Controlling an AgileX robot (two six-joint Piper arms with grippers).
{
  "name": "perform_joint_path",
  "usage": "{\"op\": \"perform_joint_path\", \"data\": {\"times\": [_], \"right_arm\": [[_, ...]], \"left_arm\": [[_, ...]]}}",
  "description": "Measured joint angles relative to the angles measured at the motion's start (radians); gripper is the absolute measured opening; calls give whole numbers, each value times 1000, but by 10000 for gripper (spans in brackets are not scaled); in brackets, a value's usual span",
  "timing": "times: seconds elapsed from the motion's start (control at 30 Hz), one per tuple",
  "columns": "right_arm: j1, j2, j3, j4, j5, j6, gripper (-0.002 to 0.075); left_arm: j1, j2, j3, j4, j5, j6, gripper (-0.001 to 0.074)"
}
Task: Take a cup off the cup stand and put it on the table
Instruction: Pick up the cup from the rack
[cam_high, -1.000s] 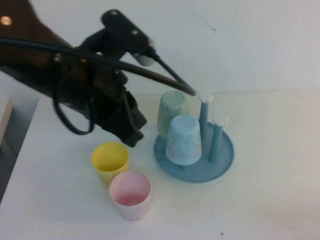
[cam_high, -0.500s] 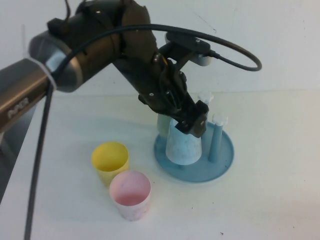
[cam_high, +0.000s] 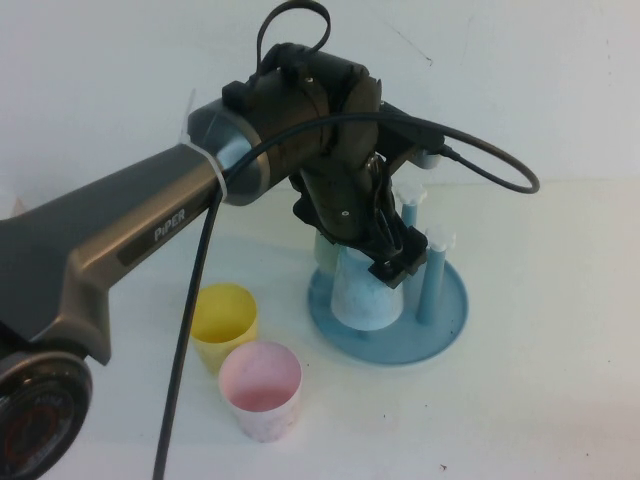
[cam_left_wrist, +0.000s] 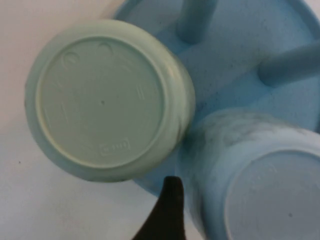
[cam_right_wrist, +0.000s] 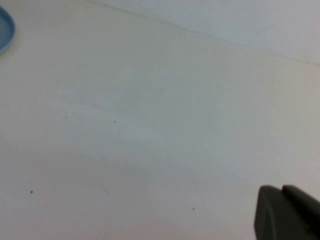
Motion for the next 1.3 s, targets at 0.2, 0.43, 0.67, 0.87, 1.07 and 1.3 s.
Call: {"op": "perform_joint_path", "data": {"times": [0.2,0.43,0.67,0.87,1.07,1.3], "right_arm": [[0,0,0,0,0,0,-2],[0,0,0,0,0,0,-2],[0,0,0,0,0,0,-2],[0,0,0,0,0,0,-2],[0,0,0,0,0,0,-2],[0,0,0,0,2,0,-2]], "left_arm": [[0,13,-2,16,-25,-27,683],[0,15,-4,18,-45,-41,659],[0,37,-9,16,-30,-41,572],[0,37,-10,16,-26,-41,559],[0,33,-11,16,-7,-41,559],[0,-43,-93,17,69,-41,559]]}}
